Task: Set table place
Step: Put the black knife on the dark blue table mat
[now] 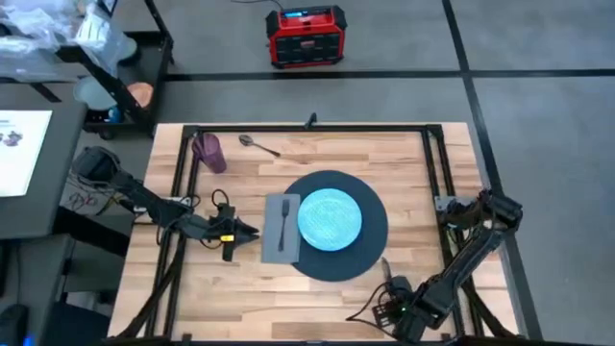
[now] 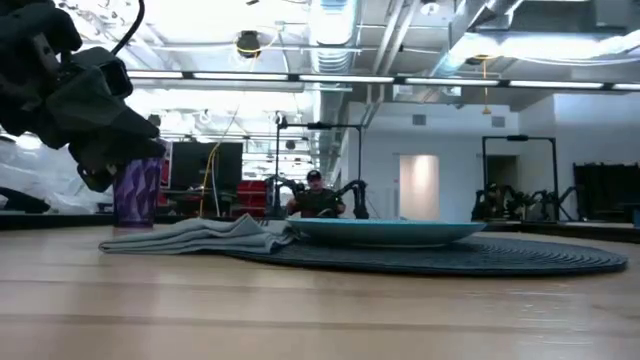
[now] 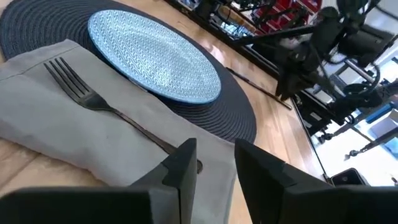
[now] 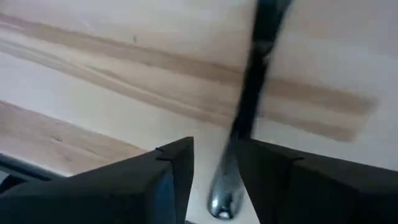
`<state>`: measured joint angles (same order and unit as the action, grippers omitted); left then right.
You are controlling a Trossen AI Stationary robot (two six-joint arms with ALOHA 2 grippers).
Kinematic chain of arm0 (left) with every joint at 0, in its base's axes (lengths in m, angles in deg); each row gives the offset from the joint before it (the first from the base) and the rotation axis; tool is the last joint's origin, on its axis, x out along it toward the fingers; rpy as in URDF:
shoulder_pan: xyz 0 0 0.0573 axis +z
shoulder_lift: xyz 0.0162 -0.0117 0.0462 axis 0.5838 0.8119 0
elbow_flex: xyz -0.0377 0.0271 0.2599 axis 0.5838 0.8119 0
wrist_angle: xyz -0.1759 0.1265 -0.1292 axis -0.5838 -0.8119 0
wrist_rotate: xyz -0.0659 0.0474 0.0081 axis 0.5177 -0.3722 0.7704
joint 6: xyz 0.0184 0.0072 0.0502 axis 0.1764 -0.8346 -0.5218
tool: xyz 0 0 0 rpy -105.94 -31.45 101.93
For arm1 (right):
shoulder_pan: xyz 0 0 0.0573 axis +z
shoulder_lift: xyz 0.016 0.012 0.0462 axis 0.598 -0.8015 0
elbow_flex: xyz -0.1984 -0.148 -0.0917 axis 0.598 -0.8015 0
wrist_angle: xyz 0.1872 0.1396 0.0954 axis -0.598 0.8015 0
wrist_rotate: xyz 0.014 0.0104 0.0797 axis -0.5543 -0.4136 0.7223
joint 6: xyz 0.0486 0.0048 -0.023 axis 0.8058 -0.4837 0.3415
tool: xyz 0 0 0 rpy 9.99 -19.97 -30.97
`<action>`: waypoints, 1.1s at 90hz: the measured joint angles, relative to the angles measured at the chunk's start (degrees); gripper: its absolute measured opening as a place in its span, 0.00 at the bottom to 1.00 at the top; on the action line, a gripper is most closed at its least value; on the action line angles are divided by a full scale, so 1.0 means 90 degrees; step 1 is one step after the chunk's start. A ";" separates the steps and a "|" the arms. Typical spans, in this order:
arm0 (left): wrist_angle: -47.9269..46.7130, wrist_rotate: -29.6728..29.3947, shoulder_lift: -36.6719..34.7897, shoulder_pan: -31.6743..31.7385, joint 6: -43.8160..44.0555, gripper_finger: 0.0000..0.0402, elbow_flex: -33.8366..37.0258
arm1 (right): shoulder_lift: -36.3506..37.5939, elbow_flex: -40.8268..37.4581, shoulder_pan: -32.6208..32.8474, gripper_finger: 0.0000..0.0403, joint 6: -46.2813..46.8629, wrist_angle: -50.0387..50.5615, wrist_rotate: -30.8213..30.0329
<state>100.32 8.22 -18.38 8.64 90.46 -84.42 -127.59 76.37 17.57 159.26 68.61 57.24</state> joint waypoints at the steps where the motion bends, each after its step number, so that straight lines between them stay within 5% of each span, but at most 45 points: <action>1: 0.0000 -0.0001 0.0000 0.0001 0.0000 0.23 0.0001 | -0.0037 0.0003 0.0000 0.27 0.0019 -0.0042 0.0039; 57: 0.0097 0.0018 0.0001 0.0001 0.0000 0.23 -0.0001 | -0.0481 0.0620 0.0136 0.26 -0.0042 0.1099 0.0767; 78: 0.0097 0.0020 0.0001 0.0000 0.0059 0.23 0.0001 | -0.0488 0.0620 0.0157 0.04 -0.0396 0.1189 0.0842; 99: 0.0097 0.0020 0.0001 0.0001 0.0119 0.23 -0.0002 | -0.0413 0.0606 0.0166 0.01 -0.0386 0.1667 0.0909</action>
<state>101.19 8.40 -18.37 8.65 91.54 -84.43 -131.30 81.82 19.06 155.79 83.61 65.42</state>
